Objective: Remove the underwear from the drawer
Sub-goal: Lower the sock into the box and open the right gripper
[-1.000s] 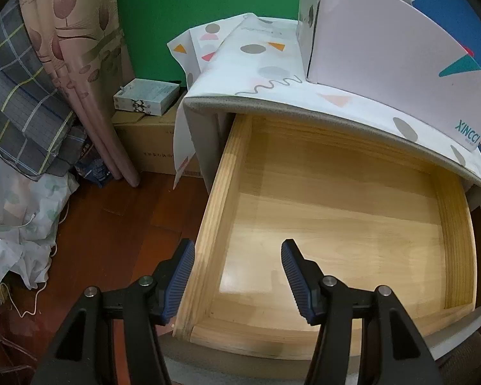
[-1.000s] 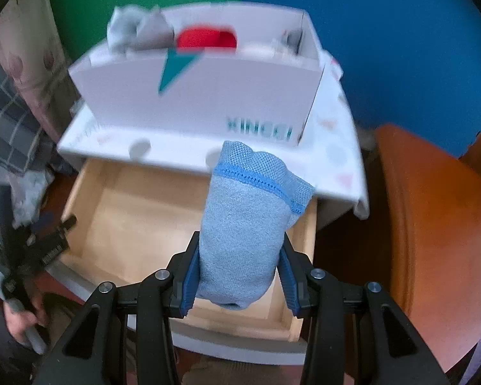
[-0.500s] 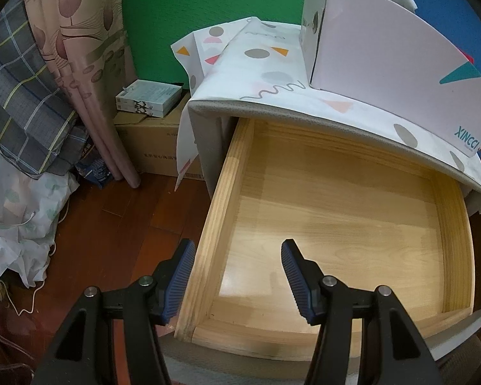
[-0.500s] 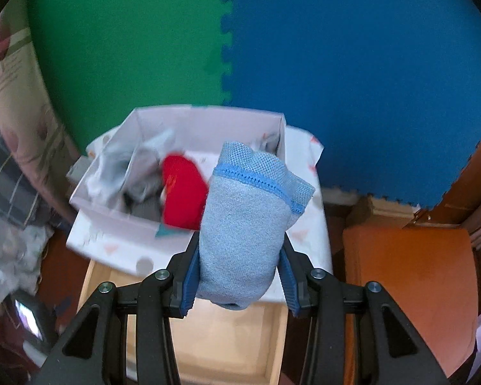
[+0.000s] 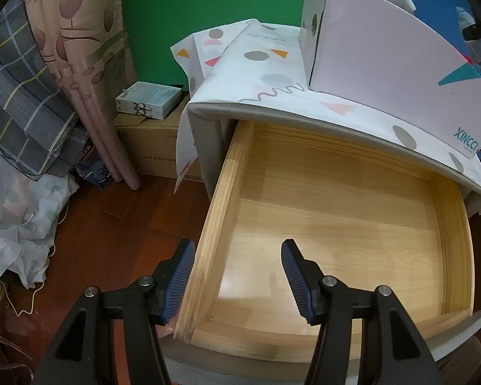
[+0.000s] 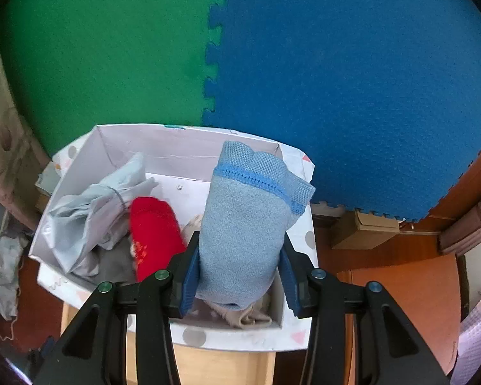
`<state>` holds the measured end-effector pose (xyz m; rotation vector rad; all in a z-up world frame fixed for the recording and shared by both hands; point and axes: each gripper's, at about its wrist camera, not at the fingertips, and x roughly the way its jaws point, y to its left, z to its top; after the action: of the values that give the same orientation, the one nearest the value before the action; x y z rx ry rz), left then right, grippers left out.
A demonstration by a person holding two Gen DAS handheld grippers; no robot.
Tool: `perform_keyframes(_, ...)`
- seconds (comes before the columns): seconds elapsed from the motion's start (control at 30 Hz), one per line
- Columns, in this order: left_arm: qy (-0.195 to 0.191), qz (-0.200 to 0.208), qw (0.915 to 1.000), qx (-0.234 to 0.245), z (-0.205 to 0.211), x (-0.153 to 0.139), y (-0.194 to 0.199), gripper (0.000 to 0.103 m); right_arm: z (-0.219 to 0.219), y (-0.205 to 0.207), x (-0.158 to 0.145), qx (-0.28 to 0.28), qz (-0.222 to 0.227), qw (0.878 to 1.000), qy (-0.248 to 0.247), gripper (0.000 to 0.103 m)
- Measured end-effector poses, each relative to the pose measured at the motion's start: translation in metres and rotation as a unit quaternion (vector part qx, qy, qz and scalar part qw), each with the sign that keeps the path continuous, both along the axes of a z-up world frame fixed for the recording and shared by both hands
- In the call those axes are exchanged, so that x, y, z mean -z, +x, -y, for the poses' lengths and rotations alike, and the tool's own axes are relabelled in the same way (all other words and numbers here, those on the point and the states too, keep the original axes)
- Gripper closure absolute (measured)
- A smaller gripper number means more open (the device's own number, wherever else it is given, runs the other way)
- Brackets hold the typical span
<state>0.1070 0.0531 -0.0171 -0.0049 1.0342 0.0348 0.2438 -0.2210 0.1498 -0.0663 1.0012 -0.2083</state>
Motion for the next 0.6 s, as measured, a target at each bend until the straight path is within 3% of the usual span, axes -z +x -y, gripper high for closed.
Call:
perform_keyframes(0.27,-0.003,0.001,1.0,0.0,0.001,0.0,0.001,0.045,0.002,0.026,0.032,0.004,-0.035,0.999,-0.002,0.061)
perform_keyframes(0.6,-0.002,-0.002,1.0,0.001,0.002,0.0,0.002,0.045,0.0,0.044,0.057,0.008,-0.047,0.999,0.013,0.059)
